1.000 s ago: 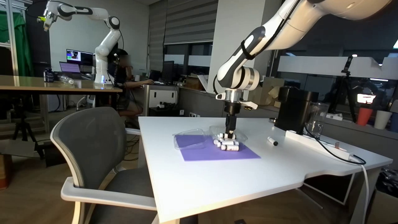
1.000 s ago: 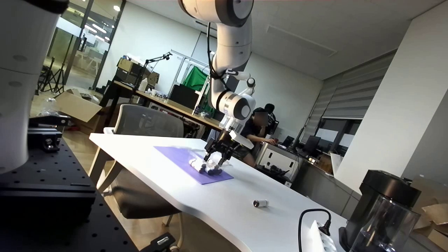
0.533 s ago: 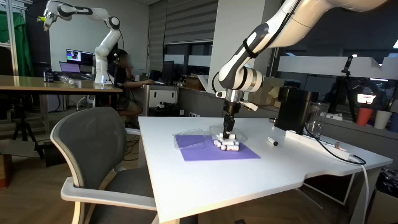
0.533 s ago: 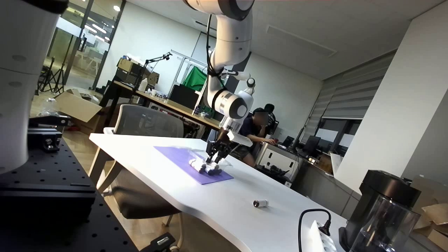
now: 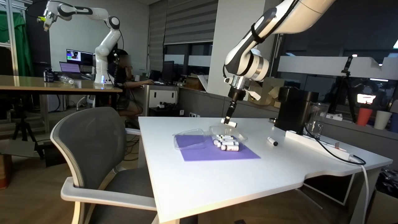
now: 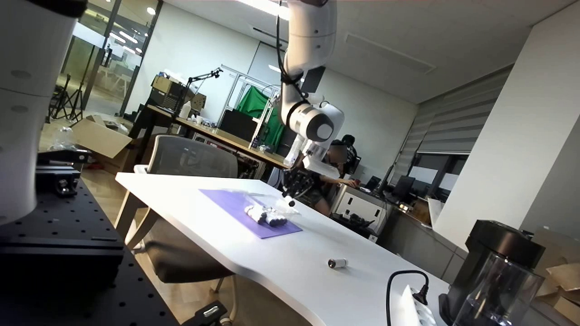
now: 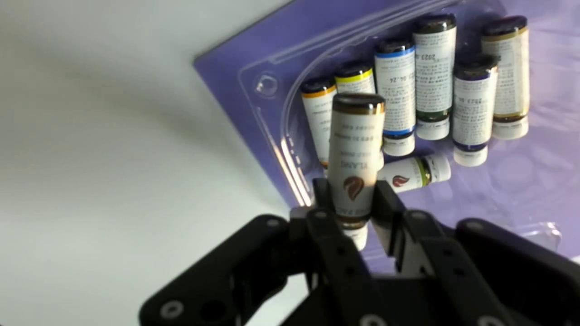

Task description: Remove one object from the clear container and put back one object into the container then press down on the extension cable

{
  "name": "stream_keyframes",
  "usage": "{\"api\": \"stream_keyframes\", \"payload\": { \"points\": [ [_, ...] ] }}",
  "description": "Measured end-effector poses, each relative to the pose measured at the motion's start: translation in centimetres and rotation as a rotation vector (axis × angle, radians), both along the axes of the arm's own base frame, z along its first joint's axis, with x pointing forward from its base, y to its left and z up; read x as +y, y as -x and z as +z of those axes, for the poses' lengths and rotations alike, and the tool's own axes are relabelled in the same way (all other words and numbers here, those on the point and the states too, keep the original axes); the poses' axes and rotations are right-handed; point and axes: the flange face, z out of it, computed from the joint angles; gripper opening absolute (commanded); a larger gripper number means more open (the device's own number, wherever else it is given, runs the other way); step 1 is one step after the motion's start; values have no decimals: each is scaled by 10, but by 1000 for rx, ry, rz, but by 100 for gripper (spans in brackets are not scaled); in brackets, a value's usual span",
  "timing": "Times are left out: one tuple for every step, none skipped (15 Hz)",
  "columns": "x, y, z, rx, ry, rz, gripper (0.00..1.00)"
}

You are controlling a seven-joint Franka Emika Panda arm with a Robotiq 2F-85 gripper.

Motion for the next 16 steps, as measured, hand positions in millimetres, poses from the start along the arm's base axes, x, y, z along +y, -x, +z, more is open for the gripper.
{"api": "stream_keyframes", "payload": {
  "points": [
    [-15, -4, 17, 0, -20, -44, 7],
    [-35, -8, 34, 1, -43, -89, 7],
    [-59, -12, 51, 2, -66, -136, 7],
    [-85, -15, 65, 3, -88, -182, 7],
    [-112, -17, 75, 7, -107, -228, 7],
    [-139, -17, 81, 16, -124, -273, 7],
    [-165, -17, 82, 27, -141, -320, 7],
    [-186, -16, 79, 38, -158, -366, 7],
    [-205, -16, 71, 50, -175, -414, 7],
    [-219, -15, 60, 63, -190, -459, 7],
    [-228, -15, 46, 79, -206, -504, 7],
    [-235, -15, 31, 96, -224, -549, 7],
    [-238, -15, 16, 114, -241, -593, 7],
    [-240, -15, 2, 133, -258, -635, 7],
    [-240, -14, -11, 151, -275, -676, 7],
    [-241, -13, -22, 167, -292, -718, 7]
  ]
}}
